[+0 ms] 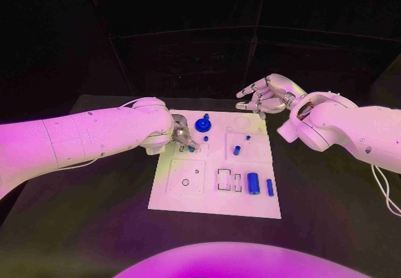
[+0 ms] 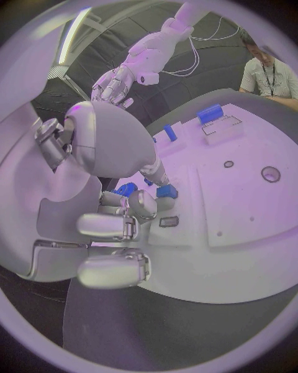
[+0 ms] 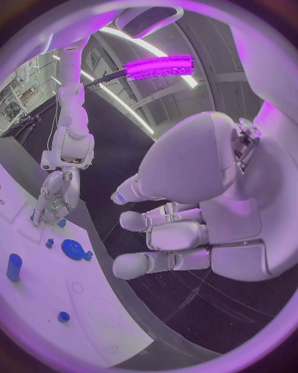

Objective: Assemble the parts on the task board

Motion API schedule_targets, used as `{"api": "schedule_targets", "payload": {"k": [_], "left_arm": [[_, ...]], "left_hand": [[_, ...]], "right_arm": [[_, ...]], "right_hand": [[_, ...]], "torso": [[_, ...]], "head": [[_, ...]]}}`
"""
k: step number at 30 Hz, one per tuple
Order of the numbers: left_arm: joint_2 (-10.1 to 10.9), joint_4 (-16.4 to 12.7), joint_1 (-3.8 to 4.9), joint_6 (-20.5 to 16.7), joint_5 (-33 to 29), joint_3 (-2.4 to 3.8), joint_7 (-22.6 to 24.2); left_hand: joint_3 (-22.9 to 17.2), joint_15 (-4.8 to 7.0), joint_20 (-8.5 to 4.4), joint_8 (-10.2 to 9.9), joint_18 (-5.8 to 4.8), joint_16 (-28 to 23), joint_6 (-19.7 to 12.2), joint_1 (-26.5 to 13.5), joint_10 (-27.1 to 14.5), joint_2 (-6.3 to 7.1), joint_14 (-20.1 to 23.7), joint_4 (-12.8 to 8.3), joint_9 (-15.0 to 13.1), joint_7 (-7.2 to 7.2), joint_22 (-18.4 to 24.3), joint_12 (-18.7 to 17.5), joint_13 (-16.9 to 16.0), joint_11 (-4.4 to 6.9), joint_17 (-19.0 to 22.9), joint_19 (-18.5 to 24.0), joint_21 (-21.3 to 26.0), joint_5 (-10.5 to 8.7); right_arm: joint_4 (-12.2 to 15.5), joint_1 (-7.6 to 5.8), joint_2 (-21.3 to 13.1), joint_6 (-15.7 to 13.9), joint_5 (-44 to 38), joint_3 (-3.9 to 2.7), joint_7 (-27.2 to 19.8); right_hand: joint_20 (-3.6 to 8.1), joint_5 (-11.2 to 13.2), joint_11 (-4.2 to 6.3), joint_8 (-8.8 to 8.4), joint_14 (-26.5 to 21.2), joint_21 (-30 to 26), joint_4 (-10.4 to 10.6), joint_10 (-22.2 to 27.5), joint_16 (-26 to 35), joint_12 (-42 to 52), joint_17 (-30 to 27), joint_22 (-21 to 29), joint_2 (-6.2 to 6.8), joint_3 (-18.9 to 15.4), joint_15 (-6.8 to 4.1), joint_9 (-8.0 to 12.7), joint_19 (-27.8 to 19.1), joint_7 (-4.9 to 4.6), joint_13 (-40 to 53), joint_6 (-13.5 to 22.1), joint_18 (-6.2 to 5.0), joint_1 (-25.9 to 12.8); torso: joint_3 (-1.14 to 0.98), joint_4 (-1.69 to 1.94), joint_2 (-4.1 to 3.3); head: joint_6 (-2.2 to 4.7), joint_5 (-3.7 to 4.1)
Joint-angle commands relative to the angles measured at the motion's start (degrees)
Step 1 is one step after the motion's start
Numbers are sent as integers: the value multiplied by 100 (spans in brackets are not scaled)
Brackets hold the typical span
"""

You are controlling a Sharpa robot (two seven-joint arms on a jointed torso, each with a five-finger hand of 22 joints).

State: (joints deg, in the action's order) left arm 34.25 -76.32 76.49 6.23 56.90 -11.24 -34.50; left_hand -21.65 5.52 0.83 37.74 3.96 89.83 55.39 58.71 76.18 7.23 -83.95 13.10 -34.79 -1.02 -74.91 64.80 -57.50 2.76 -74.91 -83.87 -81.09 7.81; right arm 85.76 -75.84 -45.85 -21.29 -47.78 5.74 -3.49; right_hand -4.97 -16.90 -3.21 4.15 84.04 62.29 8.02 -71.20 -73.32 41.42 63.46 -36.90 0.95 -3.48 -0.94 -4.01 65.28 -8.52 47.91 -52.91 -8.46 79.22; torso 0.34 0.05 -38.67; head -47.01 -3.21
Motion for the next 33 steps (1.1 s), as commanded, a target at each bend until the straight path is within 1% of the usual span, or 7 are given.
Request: {"api": "schedule_targets", "payload": {"k": [1,7,12,19,22,29,33], "left_arm": [[-6,5,10,113,32,1,-68],[9,3,9,34,32,2,-48],[64,-43,12,-153,32,4,-20],[208,-203,61,-372,32,25,54],[283,-296,90,-466,4,91,106],[533,-507,233,-729,-192,178,302],[624,-510,342,-656,-314,188,349]], "left_hand": [[68,38,-37,28,-109,17,52,-31,24,-30,-605,-4,7,-8,-288,14,3,-5,-1509,-142,-3,-31],[411,41,-38,38,-109,17,62,-90,30,-23,-605,123,18,-3,-294,15,-1,-1,-1509,-142,2,-47],[973,56,-52,51,-112,17,67,-123,42,-33,-605,323,33,13,-319,19,-7,13,-1509,-151,-4,-510],[1417,80,-84,53,-114,17,72,-292,50,-45,-605,360,34,34,-330,18,-15,37,-1509,-152,-4,-517],[1519,82,-89,41,-103,17,44,-274,12,-64,-605,356,38,30,-284,-39,49,34,-1509,-132,34,-516],[1845,-83,30,-397,22,17,-497,214,-753,-188,-605,337,296,-224,309,-1098,1234,-182,-1509,137,543,-508],[1965,-152,98,-558,49,17,-582,465,-816,-261,-605,311,446,-309,415,-1187,1357,-246,-1509,175,648,-502]], "right_arm": [[18,-13,-3,-72,-29,-4,23],[17,-13,-4,-82,-30,-4,22],[15,-13,-8,-123,-30,-4,12],[-2,-13,-15,-166,-30,-4,20],[-15,-13,-8,-170,-30,-4,20],[-41,-13,-2,-177,-30,-4,16],[-56,-13,3,-176,-30,-4,17]], "right_hand": [[-13,-36,-5,-11,76,-46,34,32,38,-39,-9,15,26,-21,-20,4,-47,-5,-11,24,-78,-68],[-15,-33,-7,-10,73,-70,89,37,60,-48,-26,41,26,-71,-18,4,-52,-6,-16,25,-81,-126],[-22,-49,-23,-13,69,-125,270,43,104,-58,-60,106,74,-260,-6,5,-66,-16,-19,37,-87,-362],[-44,171,-51,-13,62,-204,580,71,170,-58,-111,198,66,-516,16,4,-90,-38,-9,59,-100,-665],[-46,186,-53,-13,61,-213,606,77,178,-58,-117,208,62,-535,18,4,-92,-40,-7,61,-101,-675],[-50,222,-57,-11,60,-237,681,91,198,-58,-130,238,58,-584,22,3,-98,-43,-3,62,-106,-698],[-50,218,-57,-10,59,-239,684,92,201,-59,-134,240,56,-586,22,3,-99,-43,-4,62,-106,-696]], "torso": [[0,4,2],[5,7,0],[5,-1,2],[4,5,5],[6,10,4],[4,11,8],[4,11,5]], "head": [[-3,7],[0,16],[-12,15],[-1,16],[10,20],[49,37],[70,16]]}}
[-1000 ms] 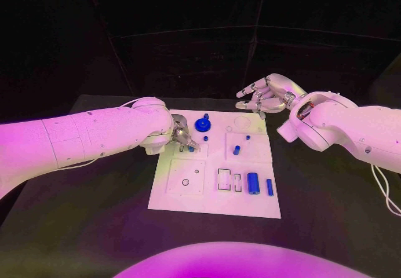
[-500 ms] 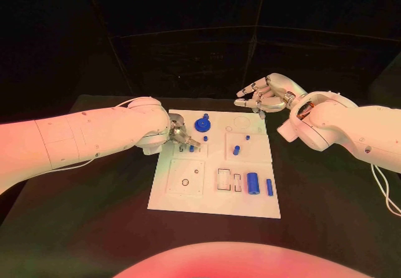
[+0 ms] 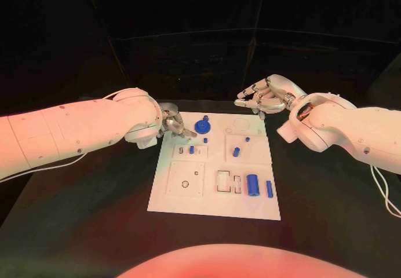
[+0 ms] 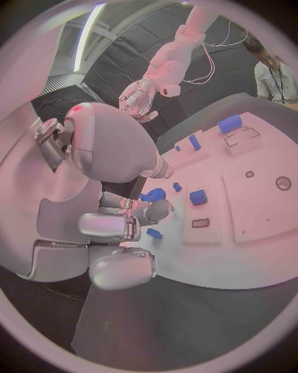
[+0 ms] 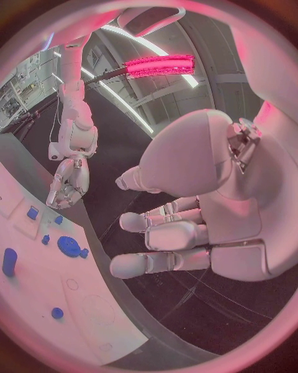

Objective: Assemble the parts on the task board

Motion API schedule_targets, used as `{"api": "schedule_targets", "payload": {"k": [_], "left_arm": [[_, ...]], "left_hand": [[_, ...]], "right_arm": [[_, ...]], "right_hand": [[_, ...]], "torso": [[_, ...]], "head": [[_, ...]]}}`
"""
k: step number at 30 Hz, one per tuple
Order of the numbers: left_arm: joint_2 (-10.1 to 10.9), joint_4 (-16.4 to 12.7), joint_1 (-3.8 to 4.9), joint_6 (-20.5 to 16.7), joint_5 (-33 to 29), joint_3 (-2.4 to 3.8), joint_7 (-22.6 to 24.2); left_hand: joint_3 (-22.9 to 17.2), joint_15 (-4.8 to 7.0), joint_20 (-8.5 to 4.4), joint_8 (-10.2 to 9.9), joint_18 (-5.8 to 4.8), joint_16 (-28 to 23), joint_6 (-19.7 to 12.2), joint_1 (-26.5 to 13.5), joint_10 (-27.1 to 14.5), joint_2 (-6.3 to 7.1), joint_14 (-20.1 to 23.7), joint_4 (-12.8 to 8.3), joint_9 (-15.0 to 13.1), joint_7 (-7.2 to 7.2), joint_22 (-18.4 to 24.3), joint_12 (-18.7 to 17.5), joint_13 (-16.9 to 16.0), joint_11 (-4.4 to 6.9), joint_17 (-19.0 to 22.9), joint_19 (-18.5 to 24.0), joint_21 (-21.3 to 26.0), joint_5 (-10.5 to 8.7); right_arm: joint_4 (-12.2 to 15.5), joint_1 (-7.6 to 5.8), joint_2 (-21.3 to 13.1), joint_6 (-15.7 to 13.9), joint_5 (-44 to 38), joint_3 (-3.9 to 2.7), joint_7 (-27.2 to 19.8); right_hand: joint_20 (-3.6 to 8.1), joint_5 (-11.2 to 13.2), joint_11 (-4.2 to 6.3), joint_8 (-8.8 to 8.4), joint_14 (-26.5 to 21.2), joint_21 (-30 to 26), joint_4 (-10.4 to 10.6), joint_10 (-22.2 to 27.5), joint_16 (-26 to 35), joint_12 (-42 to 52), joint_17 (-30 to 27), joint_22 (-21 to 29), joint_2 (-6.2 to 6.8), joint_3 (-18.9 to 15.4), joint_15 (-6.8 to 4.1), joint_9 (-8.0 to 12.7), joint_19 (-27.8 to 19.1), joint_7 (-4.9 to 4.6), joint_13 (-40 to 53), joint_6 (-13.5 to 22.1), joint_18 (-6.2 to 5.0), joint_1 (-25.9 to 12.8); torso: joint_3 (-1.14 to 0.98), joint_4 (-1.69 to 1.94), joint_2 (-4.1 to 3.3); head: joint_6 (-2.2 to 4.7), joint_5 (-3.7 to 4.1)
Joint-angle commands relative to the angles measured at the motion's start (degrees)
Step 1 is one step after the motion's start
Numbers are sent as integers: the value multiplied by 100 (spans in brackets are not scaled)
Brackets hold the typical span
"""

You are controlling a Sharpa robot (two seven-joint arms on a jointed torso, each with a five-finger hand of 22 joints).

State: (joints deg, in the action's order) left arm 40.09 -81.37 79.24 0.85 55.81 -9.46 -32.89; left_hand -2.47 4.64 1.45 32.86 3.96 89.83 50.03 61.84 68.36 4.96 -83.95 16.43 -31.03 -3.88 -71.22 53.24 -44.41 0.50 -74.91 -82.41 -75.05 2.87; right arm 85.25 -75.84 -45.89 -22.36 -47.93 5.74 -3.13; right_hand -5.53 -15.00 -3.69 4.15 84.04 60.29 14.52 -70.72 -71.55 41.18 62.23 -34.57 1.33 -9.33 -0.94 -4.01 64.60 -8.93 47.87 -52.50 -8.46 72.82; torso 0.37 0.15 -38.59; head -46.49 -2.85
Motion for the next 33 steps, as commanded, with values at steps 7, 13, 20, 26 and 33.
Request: {"api": "schedule_targets", "payload": {"k": [7,13,20,26,33], "left_arm": [[-54,369,192,199,-270,14,169],[-343,945,217,435,-258,12,155],[-611,1492,211,928,-45,-5,175],[-789,1864,178,1119,104,-10,220],[-929,2101,120,1239,384,-12,271]], "left_hand": [[164,-117,110,-226,69,17,-87,392,-45,-153,-605,-5,264,-87,115,-34,111,-86,-1509,42,120,21],[355,-125,125,-275,68,17,-64,218,0,-235,-605,20,358,-93,99,29,79,-93,-1509,23,115,-3],[425,-116,124,-253,65,17,33,324,50,-320,-605,7,408,-72,75,108,21,-78,-1509,4,102,1],[444,-111,121,-251,61,17,56,370,68,-360,-605,3,429,-67,59,138,0,-72,-1509,-6,91,4],[469,-109,119,-250,58,17,76,376,77,-405,-605,16,449,-63,46,154,-7,-69,-1509,-13,83,4]], "right_arm": [[-24,-13,25,-69,-14,-3,-18],[-35,-13,45,-64,-14,-3,-12],[-10,-13,62,-39,-14,-3,5],[-12,-13,78,-34,-14,-3,7],[-22,-12,92,-27,-14,-3,7]], "right_hand": [[6,-23,-6,-7,63,-47,40,55,27,-26,-1,11,-18,-1,20,2,-24,0,13,19,-107,25],[6,-30,-5,-4,72,-43,47,49,8,-4,31,1,-42,-1,19,1,-15,2,32,15,-105,47],[7,-38,-5,-4,73,-47,55,50,9,-3,31,6,-61,-1,18,0,-15,2,33,14,-106,57],[8,-52,-3,-3,75,-50,60,52,8,1,36,9,-81,-1,17,0,-12,3,39,13,-107,78],[8,-75,-2,-3,76,-53,60,56,13,1,32,13,-95,-5,17,0,-10,4,40,14,-107,104]], "torso": [[-2,-5,-7],[7,-13,-11],[-7,-12,-15],[-1,-6,-9],[0,-8,-8]], "head": [[86,-68],[108,-85],[96,-72],[109,-83],[106,-89]]}}
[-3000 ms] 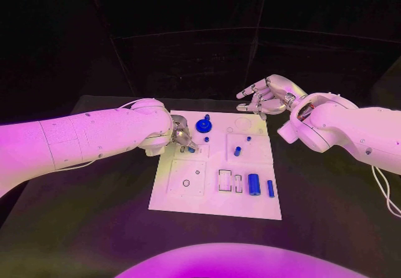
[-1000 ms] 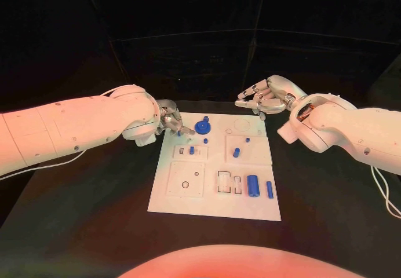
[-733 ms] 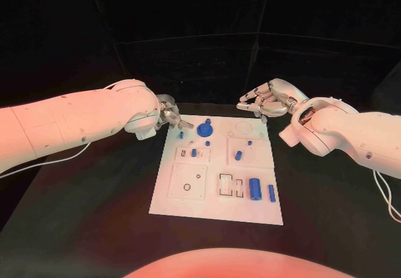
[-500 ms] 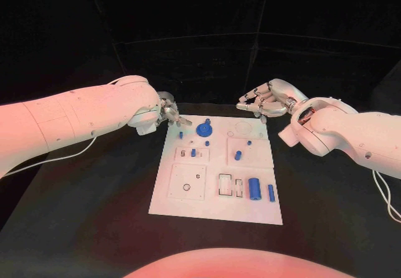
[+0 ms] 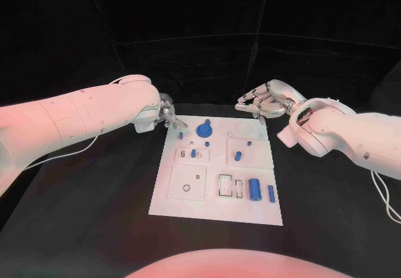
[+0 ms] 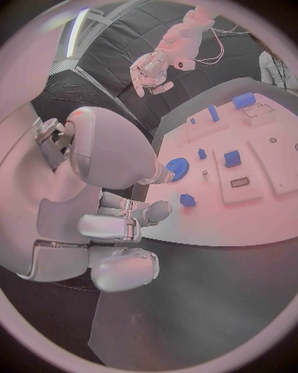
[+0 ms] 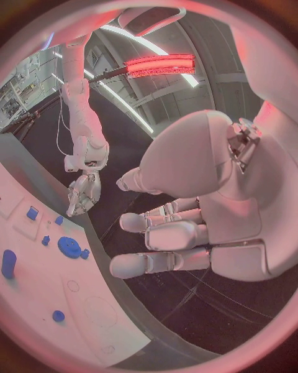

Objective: Assemble the parts on the task board

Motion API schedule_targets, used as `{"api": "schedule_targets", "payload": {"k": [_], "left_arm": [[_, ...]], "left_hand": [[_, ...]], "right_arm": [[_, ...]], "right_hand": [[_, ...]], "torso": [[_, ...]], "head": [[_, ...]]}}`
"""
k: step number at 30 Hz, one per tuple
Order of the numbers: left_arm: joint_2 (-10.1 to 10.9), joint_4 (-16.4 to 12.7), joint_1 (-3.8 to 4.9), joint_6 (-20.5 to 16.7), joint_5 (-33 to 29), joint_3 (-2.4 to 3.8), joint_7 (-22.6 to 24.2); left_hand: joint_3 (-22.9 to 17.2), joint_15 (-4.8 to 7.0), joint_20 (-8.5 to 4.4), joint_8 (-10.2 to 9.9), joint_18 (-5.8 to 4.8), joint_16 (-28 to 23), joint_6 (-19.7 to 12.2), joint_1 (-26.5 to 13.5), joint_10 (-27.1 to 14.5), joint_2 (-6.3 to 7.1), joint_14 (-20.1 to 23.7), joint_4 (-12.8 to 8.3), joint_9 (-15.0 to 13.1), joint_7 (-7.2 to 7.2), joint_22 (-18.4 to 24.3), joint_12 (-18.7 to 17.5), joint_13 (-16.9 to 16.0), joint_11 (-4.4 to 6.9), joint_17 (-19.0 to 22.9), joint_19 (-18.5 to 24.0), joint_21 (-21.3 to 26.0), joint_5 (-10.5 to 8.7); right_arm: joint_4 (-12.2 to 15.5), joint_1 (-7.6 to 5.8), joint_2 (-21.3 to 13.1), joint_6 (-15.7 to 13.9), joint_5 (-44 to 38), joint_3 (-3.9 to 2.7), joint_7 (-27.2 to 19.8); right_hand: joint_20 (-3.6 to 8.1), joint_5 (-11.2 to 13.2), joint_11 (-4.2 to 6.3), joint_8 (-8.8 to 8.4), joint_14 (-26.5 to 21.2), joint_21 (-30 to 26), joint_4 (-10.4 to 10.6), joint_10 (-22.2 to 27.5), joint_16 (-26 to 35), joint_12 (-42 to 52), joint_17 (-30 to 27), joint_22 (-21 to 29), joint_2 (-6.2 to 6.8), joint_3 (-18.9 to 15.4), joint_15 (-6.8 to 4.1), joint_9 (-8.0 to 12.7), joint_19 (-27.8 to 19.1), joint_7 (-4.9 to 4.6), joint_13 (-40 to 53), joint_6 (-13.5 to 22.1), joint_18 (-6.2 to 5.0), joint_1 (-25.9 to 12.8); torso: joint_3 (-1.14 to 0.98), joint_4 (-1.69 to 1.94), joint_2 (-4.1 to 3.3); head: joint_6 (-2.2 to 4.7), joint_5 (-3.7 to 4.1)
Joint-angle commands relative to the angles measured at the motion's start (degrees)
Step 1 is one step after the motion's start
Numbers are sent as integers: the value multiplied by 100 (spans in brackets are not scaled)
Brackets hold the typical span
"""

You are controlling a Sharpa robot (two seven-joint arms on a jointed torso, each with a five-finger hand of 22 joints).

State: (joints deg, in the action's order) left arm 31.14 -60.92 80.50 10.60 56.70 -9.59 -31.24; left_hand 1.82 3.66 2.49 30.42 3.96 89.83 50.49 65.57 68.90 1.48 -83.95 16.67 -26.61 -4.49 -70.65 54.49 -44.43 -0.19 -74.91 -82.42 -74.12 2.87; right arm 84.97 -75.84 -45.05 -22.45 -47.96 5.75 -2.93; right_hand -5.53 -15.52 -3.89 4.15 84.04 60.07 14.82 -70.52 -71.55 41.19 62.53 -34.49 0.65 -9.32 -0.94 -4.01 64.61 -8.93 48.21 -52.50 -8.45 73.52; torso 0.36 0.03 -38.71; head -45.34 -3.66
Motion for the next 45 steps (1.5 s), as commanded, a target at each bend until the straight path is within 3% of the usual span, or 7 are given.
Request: {"api": "schedule_targets", "payload": {"k": [1,12,28,45], "left_arm": [[-50,81,-15,275,312,2,113],[-143,162,-76,301,369,1,174],[-214,225,-125,402,372,1,244],[-265,281,-134,497,369,1,287]], "left_hand": [[46,-10,14,-5,58,17,34,1,25,-65,-605,-6,11,-2,-15,31,-6,0,-1509,-15,-13,3],[88,-7,12,-1,55,17,66,-18,33,-111,-605,0,34,5,-28,45,-8,5,-1509,-22,-20,3],[143,25,-15,-8,43,17,264,280,85,-333,-605,-63,141,55,-90,112,-32,48,-1509,-55,-56,5],[152,24,-18,-42,37,17,319,491,99,-353,-605,-117,198,57,-116,129,-28,51,-1509,-63,-67,5]], "right_arm": [[3,-12,11,-14,-12,-4,-11],[-19,-12,39,7,-12,-4,0],[-27,-12,52,66,-12,-4,41],[-31,-12,65,87,-12,-4,57]], "right_hand": [[8,-29,17,-3,76,-33,30,38,15,-3,1,7,-29,-6,16,0,-10,3,4,14,-107,40],[10,-95,20,-2,74,-50,30,50,29,-6,-8,29,-50,-23,15,0,-13,5,6,14,-110,92],[12,-207,19,-4,74,-74,60,64,44,-8,-13,59,-74,-64,14,1,-19,3,11,18,-114,119],[12,-252,19,-4,77,-75,64,64,42,4,-4,54,-86,-75,14,1,-13,4,22,19,-112,143]], "torso": [[2,5,4],[-4,6,9],[-4,9,12],[-3,5,9]], "head": [[-10,-11],[-15,7],[-21,8],[-35,-8]]}}
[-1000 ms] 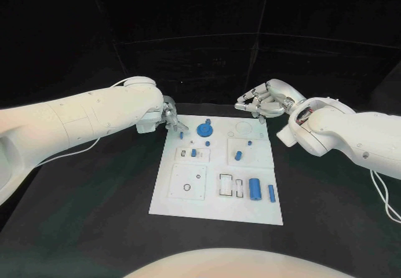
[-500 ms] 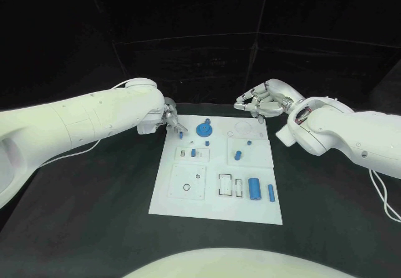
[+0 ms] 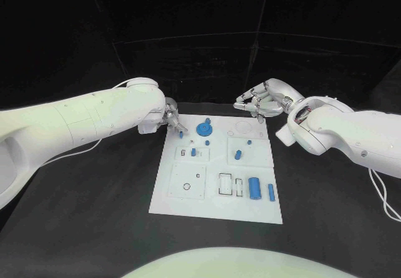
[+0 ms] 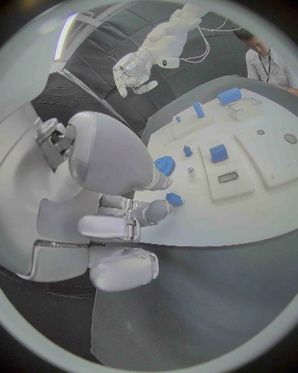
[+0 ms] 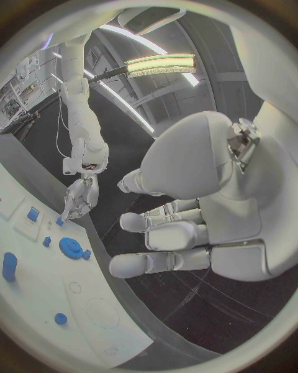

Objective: Assemble the parts on the task board

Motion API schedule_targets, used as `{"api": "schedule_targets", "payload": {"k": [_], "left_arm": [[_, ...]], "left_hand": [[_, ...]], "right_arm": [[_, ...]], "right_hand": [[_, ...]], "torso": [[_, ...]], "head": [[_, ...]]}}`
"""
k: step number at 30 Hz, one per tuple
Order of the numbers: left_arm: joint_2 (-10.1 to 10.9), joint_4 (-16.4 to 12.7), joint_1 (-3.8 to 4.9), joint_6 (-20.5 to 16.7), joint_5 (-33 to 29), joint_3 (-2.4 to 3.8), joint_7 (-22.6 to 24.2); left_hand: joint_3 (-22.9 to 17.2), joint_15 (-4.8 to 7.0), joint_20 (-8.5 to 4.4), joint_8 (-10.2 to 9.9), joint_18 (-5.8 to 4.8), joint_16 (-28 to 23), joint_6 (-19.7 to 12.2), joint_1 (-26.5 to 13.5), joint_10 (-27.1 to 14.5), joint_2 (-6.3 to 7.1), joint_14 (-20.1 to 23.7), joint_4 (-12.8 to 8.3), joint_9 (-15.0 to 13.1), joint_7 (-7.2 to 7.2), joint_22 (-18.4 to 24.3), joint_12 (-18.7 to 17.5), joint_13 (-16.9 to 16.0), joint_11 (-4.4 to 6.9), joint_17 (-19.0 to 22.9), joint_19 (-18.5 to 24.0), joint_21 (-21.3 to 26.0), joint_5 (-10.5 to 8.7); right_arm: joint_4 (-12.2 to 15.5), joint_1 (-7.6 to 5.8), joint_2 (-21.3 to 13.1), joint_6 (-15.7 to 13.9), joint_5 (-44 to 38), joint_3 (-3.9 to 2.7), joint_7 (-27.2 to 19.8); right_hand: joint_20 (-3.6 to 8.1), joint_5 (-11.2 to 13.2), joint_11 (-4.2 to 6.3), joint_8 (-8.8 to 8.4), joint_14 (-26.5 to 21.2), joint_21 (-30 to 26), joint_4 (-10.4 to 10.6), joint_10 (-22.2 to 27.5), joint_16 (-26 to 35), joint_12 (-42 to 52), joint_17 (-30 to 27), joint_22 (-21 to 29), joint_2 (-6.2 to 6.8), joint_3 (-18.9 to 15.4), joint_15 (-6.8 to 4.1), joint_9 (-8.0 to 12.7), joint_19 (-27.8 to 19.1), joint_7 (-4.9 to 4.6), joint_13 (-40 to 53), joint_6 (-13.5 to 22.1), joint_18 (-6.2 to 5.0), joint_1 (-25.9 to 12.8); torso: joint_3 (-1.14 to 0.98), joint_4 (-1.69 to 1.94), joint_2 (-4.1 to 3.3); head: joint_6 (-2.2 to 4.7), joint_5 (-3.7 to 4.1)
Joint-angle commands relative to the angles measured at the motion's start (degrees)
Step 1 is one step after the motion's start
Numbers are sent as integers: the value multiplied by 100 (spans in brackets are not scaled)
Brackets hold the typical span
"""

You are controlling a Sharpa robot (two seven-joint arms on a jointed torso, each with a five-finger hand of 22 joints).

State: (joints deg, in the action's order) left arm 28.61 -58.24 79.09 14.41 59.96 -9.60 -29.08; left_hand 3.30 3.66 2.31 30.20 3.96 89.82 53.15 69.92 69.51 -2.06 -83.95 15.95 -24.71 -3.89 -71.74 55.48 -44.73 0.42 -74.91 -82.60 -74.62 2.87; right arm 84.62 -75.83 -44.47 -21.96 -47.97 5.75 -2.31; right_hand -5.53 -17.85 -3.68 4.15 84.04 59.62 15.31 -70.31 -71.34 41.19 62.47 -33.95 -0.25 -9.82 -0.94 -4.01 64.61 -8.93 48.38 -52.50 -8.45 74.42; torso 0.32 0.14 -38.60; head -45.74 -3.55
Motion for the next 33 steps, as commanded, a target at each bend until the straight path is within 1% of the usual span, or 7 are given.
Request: {"api": "schedule_targets", "payload": {"k": [1,4,11,19,22,29,33], "left_arm": [[-17,20,7,129,43,2,68],[-38,52,6,165,43,2,63],[-63,108,1,228,42,3,64],[-94,171,-14,250,42,3,58],[-105,183,-22,235,42,3,64],[-118,191,-31,176,-8,4,91],[-121,194,-33,184,-33,4,109]], "left_hand": [[3,24,1,-21,36,18,54,61,42,-1,-605,-47,9,-2,-8,37,-5,-10,-1509,-46,-19,5],[-3,25,0,-27,35,18,71,102,80,-22,-605,-56,21,0,-15,91,-67,-8,-1509,-48,-23,6],[-9,26,0,-32,34,18,81,130,93,-35,-605,-62,29,1,-21,107,-81,-6,-1509,-50,-26,6],[-13,27,-1,-34,32,18,89,146,116,-45,-605,-65,34,3,-30,141,-120,-5,-1509,-54,-33,6],[-17,27,-1,-36,33,18,95,157,122,-52,-605,-67,38,4,-27,146,-124,-3,-1509,-53,-30,6],[-53,31,-4,-57,35,18,114,230,133,-117,-605,-79,64,7,-20,155,-120,0,-1509,-50,-20,7],[-66,30,-4,-67,34,18,114,256,132,-139,-605,-85,74,7,-26,154,-115,0,-1509,-51,-23,7]], "right_arm": [[4,-13,7,39,-11,-4,-5],[5,-13,8,43,-11,-4,-4],[9,-13,13,47,-11,-4,2],[13,-13,14,46,-11,-4,8],[13,-13,15,47,-11,-4,9],[13,-13,16,47,-11,-4,10],[13,-13,15,48,-11,-4,10]], "right_hand": [[12,-34,-1,-4,77,-35,16,42,20,8,4,8,-1,-28,13,1,-15,5,9,20,-113,62],[12,-34,-1,-4,77,-35,16,42,20,8,4,8,-1,-28,13,1,-15,5,9,20,-113,62],[12,-39,-1,-3,79,-31,16,41,16,11,12,1,-3,-29,13,1,-11,5,13,20,-112,66],[13,-47,0,-4,79,-30,15,42,17,12,10,-2,-5,-30,13,1,-9,5,13,20,-112,74],[13,-47,0,-4,79,-30,15,42,17,12,10,-2,-5,-30,13,1,-9,5,13,20,-112,74],[13,-47,0,-4,79,-30,15,42,17,12,10,-2,-5,-30,13,1,-9,5,13,20,-112,74],[13,-47,0,-4,79,-30,15,42,17,12,10,-2,-5,-30,13,1,-9,5,13,20,-112,74]], "torso": [[0,-5,-2],[1,-4,-2],[-1,-10,-3],[3,2,-8],[6,0,-7],[0,-2,-3],[3,-2,-3]], "head": [[3,-23],[2,-18],[9,-6],[6,-9],[0,-14],[-13,-16],[-20,-20]]}}
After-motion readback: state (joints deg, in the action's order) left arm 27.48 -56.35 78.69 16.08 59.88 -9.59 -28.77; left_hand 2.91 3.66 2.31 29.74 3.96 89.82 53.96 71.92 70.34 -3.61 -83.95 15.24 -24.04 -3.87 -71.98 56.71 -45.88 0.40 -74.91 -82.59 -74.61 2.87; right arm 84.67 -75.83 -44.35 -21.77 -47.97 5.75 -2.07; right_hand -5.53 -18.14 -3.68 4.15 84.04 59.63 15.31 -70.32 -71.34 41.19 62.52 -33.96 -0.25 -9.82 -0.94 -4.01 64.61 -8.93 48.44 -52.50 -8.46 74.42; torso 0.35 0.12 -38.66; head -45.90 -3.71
